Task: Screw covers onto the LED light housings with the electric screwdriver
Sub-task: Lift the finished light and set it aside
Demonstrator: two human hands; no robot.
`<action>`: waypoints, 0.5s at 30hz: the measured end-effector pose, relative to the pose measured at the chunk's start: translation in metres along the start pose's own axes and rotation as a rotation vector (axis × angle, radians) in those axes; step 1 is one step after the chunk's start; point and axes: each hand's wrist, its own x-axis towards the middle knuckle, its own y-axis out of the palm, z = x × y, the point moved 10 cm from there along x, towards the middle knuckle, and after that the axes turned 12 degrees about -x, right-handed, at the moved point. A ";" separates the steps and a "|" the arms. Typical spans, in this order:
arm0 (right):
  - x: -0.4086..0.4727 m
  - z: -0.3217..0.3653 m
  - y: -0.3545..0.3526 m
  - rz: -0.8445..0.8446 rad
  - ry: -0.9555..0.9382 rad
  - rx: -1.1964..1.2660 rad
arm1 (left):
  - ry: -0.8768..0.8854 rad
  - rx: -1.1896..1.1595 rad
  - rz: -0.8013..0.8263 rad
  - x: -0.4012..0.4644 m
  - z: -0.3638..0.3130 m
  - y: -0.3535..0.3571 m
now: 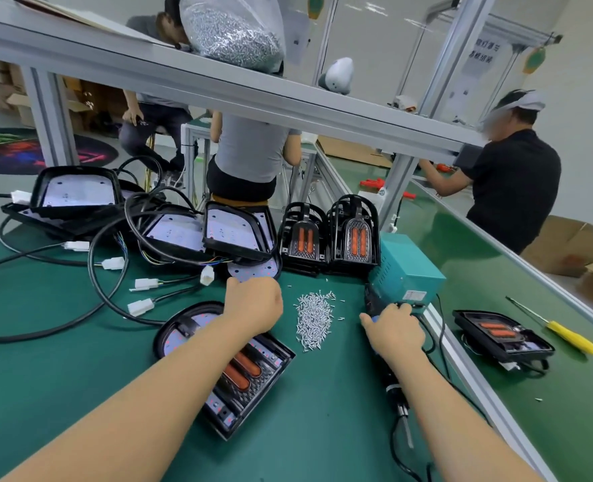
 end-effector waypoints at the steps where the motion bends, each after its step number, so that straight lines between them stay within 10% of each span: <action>1: -0.004 0.003 -0.004 -0.049 -0.013 -0.031 | -0.019 0.028 0.044 0.004 0.001 0.009; 9: -0.056 0.046 -0.052 -0.417 -0.241 0.215 | -0.024 0.154 0.129 0.019 -0.003 0.040; 15: -0.096 0.089 -0.062 -0.287 -0.445 0.528 | -0.027 0.194 0.116 0.019 -0.005 0.034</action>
